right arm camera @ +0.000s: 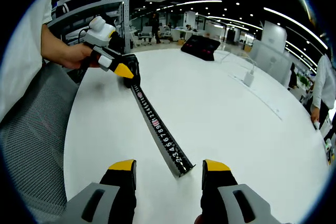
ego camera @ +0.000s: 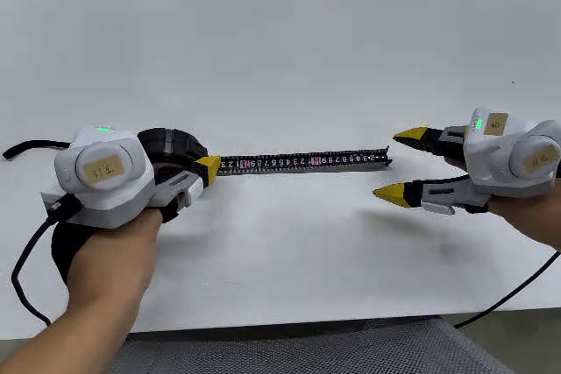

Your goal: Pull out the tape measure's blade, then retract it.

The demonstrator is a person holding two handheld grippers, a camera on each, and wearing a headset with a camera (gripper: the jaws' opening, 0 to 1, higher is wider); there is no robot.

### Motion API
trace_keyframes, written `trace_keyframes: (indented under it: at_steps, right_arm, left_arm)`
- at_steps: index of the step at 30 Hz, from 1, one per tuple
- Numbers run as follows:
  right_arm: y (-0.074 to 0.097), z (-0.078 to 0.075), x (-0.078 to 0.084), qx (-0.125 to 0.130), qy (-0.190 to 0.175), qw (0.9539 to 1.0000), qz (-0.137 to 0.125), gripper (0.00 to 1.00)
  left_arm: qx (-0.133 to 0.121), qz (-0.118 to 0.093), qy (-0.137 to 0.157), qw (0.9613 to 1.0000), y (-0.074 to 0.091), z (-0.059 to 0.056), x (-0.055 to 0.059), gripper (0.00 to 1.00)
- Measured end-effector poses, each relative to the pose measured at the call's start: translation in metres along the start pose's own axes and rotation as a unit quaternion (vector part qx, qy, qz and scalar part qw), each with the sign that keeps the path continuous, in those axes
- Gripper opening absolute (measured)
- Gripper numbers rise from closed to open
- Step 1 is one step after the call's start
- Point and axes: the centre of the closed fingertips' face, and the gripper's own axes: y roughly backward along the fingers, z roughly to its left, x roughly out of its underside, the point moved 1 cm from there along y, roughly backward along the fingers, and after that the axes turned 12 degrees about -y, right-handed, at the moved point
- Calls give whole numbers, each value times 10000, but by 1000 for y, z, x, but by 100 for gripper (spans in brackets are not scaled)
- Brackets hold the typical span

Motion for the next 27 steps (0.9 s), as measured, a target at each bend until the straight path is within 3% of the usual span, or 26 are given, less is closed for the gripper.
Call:
trace_keyframes:
  at_steps: [27]
  right_arm:
    - [-11, -12, 7, -295, 339, 9983, 366, 35]
  left_arm:
    - [-91, 8, 95, 9999, -3, 4, 1, 62]
